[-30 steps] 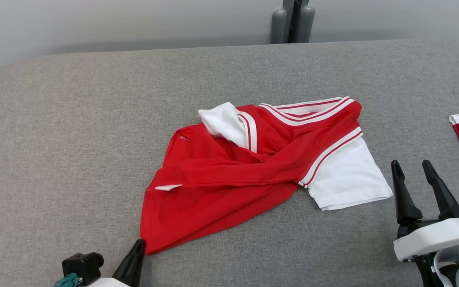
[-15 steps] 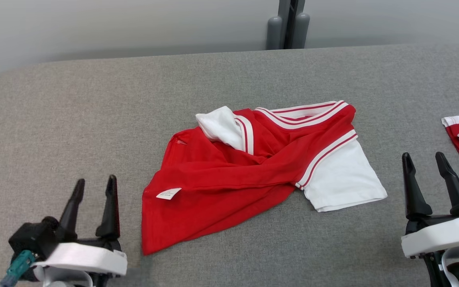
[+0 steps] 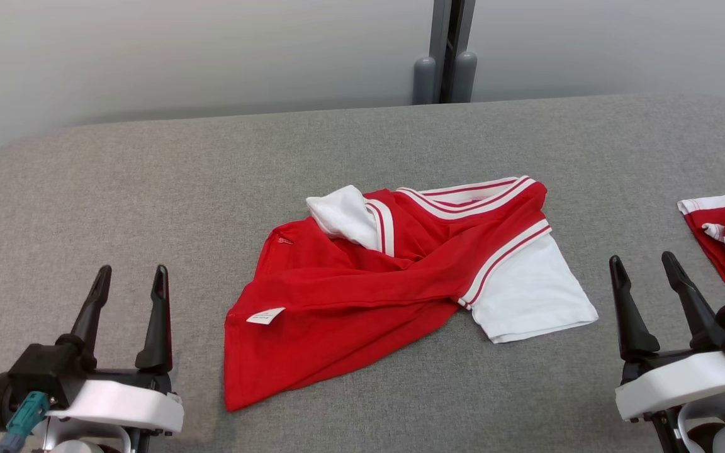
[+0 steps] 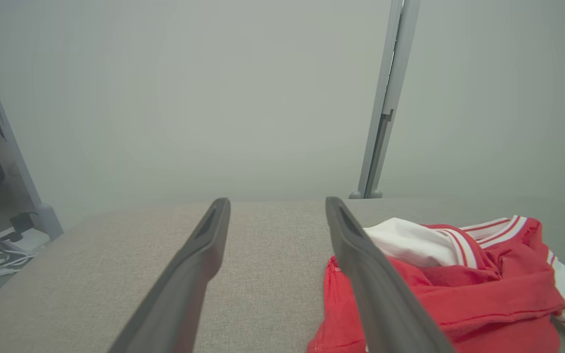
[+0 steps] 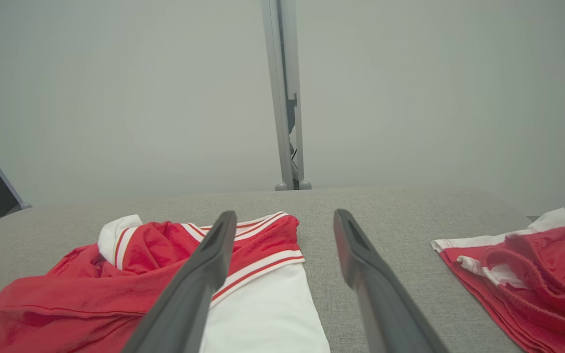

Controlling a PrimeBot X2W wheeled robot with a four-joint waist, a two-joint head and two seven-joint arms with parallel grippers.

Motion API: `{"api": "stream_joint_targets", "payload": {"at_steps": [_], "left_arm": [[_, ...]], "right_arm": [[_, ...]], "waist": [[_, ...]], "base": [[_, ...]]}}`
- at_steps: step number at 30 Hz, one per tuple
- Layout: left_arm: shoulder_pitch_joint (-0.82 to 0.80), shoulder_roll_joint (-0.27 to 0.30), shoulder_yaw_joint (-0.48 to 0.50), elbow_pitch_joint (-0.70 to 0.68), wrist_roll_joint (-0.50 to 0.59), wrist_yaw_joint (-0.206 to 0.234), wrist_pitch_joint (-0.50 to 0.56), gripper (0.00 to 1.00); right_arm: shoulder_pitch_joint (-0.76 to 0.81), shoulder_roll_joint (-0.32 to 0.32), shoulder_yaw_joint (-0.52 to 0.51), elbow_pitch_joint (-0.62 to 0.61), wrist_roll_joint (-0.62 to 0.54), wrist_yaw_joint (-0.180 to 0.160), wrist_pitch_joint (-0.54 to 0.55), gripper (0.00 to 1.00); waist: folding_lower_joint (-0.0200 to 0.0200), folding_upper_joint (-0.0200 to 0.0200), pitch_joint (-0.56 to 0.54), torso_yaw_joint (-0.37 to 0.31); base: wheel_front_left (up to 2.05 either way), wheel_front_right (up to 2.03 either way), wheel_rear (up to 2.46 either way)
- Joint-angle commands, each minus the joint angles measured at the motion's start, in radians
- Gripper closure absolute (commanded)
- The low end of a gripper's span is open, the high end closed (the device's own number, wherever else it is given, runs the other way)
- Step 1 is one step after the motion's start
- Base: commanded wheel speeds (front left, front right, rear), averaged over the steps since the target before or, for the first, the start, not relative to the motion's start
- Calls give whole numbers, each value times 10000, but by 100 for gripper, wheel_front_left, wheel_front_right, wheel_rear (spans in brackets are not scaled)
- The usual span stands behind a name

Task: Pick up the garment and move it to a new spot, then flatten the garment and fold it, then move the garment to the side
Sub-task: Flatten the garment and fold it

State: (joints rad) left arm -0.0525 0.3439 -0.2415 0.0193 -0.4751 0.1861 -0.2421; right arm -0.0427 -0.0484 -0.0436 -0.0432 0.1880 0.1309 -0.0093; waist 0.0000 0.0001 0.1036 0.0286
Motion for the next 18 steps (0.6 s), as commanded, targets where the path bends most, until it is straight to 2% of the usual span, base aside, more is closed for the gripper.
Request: {"api": "stream_joint_targets", "payload": {"at_steps": [1,15,18], "left_arm": [[94,62,-17,-32,2,77,93,0],[229,115,-209,-294,-64,150,376,0],[-83,40,-342,-227,-159,-44,554,0]], "right_arm": [[97,-53,20,55,1,-4,19,0],[157,-53,6,117,157,-4,72,0],[45,-53,7,124,201,-4,90,0]], "waist": [[0,-1,-47,4],[0,-1,-68,121],[0,-1,81,103]], "base": [[0,0,0],[0,0,0],[0,0,0]]}}
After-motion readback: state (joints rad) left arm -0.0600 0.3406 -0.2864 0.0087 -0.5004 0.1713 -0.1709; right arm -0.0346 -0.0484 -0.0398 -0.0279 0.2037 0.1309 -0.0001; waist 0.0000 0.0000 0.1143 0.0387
